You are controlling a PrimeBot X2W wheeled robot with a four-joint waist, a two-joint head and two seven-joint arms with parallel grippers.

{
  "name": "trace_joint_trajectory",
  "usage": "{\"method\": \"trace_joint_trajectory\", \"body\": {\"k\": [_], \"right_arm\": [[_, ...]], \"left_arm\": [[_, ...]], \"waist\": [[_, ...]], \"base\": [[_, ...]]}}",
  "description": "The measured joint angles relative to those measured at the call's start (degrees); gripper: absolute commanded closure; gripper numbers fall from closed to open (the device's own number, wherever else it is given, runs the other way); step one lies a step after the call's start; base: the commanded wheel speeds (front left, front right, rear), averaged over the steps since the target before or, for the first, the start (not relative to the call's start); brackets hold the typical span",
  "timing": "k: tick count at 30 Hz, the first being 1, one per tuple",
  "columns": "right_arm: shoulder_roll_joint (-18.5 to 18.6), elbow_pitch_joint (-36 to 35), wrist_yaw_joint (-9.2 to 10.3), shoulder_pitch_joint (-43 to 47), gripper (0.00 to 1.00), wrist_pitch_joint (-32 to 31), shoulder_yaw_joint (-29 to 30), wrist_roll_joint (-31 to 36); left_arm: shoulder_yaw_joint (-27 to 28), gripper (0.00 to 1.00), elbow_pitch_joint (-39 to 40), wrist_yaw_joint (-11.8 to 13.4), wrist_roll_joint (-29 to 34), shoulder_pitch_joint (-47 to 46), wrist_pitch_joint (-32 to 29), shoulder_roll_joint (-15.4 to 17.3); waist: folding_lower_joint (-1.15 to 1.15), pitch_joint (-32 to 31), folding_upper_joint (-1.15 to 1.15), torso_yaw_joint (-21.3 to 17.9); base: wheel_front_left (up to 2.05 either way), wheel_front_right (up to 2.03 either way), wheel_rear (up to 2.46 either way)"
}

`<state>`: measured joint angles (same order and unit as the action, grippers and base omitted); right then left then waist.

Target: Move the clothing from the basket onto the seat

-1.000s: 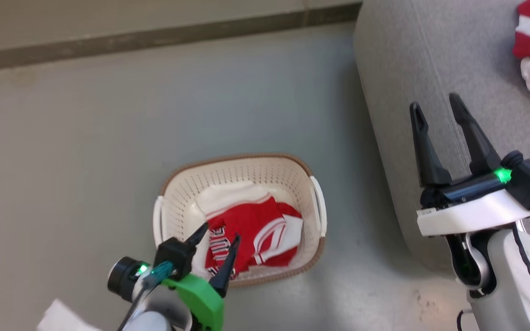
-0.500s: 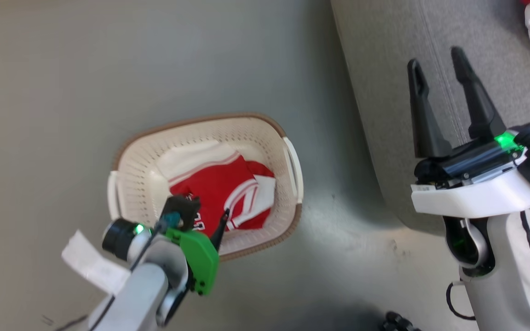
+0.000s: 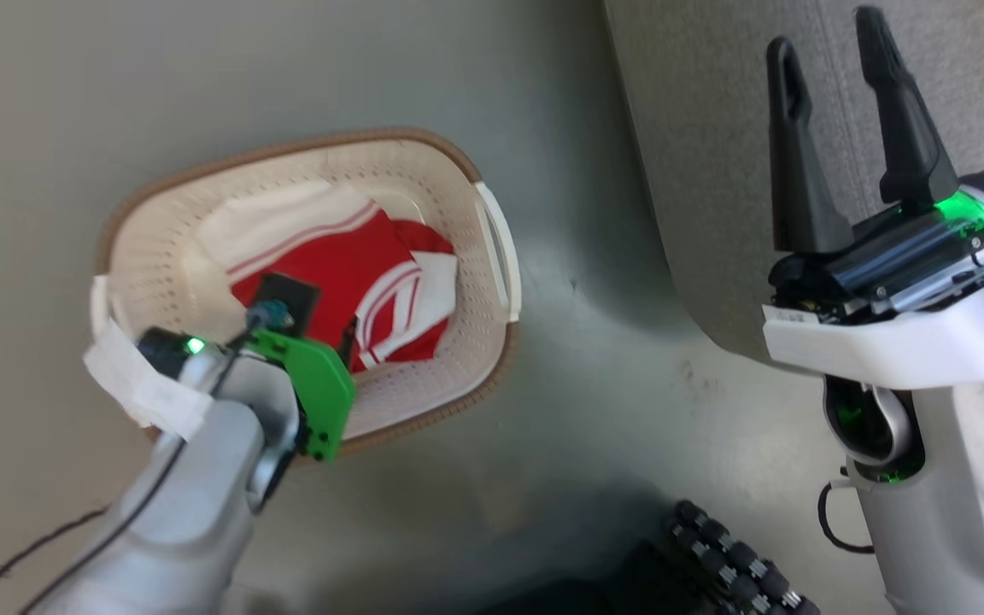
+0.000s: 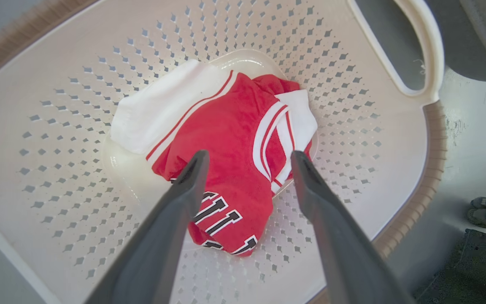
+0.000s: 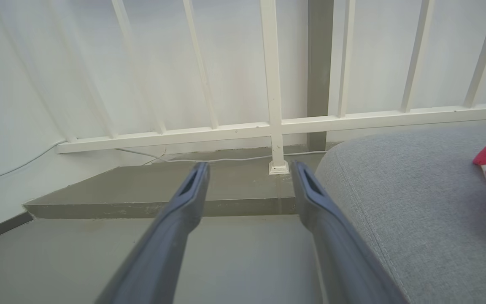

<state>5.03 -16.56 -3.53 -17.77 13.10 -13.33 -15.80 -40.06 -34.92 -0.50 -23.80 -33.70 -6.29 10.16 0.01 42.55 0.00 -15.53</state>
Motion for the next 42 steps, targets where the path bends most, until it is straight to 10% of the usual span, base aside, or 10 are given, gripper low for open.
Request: {"method": "trace_joint_trajectory", "body": {"k": [35, 36, 37, 42], "right_arm": [[-1.81, 2.22, -0.08, -3.24, 0.0, 1.49, -2.15, -1.89], [-1.81, 2.21, -0.08, -3.3, 0.0, 1.49, -2.15, -1.9], [-1.82, 2.19, -0.08, -3.41, 0.0, 1.49, -2.15, -1.9], [-1.87, 2.0, -0.44, -4.38, 0.0, 1.51, -2.1, -1.9]], "left_arm": [[1.56, 0.0, -19.6, 1.37, 1.21, -10.79, -4.57, 3.26], [1.58, 0.23, -20.14, 1.37, 1.21, -10.94, -4.82, 3.14], [1.58, 1.0, -20.33, 1.37, 1.21, -10.98, -4.81, 3.14], [1.53, 1.0, -21.7, 1.36, 1.21, -11.67, -4.82, 2.48]], "waist": [[0.0, 13.96, 0.0, -7.14], [0.0, 13.99, 0.0, -7.15], [0.0, 14.01, 0.0, -7.16], [0.0, 14.07, 0.0, -7.19]], "base": [[0.0, 0.0, 0.0], [0.0, 0.0, 0.0], [0.0, 0.0, 0.0], [0.0, 0.0, 0.0]]}}
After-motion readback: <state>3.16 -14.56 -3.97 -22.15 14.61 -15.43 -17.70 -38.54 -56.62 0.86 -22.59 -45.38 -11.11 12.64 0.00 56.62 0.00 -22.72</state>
